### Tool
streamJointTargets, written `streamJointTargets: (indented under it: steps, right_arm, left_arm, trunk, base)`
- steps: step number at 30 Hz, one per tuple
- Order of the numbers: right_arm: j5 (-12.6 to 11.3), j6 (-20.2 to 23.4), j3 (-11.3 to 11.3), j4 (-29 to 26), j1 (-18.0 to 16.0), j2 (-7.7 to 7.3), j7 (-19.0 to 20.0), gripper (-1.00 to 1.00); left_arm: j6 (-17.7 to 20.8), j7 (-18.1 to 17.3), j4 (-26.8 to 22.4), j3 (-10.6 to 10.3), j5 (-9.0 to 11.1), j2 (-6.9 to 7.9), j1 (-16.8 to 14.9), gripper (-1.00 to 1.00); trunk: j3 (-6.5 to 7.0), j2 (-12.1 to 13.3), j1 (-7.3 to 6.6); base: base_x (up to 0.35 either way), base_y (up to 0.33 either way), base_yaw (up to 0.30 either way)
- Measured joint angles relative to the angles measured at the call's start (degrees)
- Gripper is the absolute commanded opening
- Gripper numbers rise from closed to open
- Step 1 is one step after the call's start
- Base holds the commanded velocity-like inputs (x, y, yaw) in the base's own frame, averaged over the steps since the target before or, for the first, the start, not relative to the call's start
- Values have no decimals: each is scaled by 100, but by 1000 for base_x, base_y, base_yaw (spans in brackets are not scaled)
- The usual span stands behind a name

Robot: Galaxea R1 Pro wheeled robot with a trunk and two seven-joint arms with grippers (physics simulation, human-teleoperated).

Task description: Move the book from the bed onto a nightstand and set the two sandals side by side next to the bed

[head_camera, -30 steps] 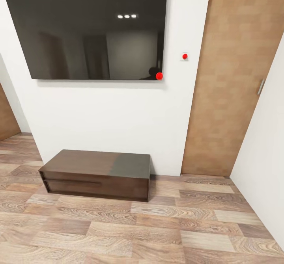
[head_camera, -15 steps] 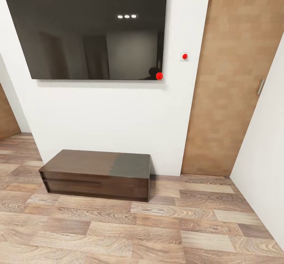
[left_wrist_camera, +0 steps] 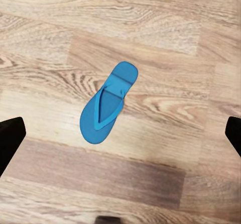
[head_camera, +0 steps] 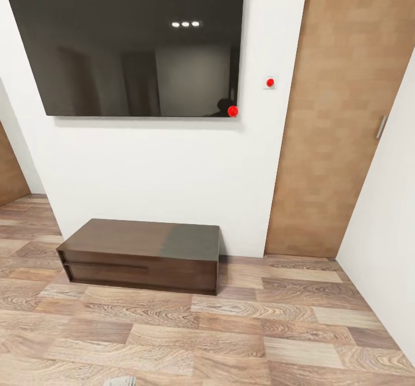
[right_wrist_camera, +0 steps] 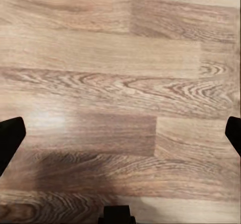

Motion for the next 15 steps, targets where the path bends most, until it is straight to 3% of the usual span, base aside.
streamJointTargets:
  steps: [8, 10, 15]
  right_arm:
    - [9, 69, -6, -243, -878, -27, -136, 100]
    - [2, 78, -7, -260, -1093, -98, -155, 100]
    - [-10, 86, -8, -293, -1252, -215, -169, 100]
  left_arm:
    - [20, -8, 37, -5, 9, 16, -23, 100]
    - [23, -11, 45, -5, 15, 21, -25, 100]
    - [24, -11, 94, -2, 18, 25, -27, 100]
  trunk:
    - [0, 0, 0]
    - [0, 0, 0]
    - [-54, -119, 65]
  base:
    - [0, 0, 0]
    - [0, 0, 0]
    - [0, 0, 0]
